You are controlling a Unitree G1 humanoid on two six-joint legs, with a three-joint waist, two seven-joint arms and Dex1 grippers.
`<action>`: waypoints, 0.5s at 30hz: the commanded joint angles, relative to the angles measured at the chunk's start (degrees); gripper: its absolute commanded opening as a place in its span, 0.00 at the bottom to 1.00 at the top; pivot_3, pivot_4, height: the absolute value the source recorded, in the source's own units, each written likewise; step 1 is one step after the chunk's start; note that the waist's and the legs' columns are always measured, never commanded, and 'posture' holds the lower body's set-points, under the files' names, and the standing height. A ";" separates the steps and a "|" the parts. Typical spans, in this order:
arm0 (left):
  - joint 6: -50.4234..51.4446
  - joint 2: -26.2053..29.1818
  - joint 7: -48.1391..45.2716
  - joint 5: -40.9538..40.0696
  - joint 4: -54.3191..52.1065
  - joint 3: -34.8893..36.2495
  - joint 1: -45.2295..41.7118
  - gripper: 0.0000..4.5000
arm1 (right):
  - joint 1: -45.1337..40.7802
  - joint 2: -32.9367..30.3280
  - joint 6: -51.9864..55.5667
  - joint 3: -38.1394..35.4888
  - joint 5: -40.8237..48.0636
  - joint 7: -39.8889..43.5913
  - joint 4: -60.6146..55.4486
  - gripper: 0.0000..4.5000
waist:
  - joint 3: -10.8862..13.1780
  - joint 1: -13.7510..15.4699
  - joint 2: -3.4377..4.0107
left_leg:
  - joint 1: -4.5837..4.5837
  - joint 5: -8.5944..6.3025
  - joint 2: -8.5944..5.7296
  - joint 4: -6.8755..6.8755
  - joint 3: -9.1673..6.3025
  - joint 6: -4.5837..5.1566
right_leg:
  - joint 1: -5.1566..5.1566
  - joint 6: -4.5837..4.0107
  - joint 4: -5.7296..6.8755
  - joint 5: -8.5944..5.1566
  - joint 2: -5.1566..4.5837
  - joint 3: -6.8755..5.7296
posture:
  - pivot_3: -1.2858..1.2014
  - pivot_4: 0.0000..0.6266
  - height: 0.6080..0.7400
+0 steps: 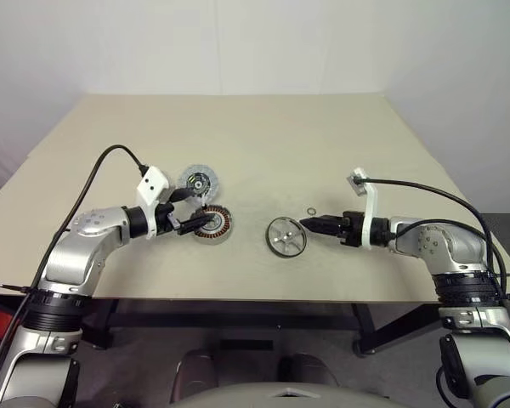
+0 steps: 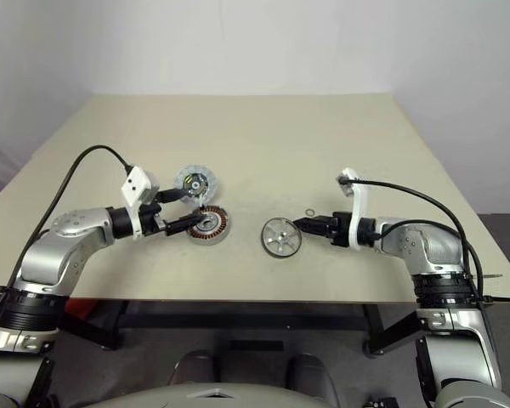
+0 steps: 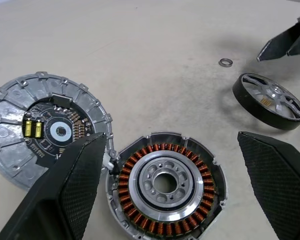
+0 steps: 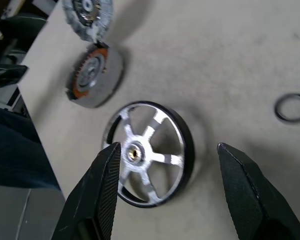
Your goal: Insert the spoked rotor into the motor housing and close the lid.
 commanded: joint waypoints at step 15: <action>-1.16 1.36 0.77 0.24 -2.28 2.07 -0.01 0.99 | 1.40 0.44 0.87 2.03 -1.43 3.45 3.78 0.77 | -0.02 0.03 -0.03 | 0.02 0.00 0.01 0.02 0.00 -0.01 | 0.00 0.00 0.01 0.00 0.00 0.00 | 0.52 0.00 1.00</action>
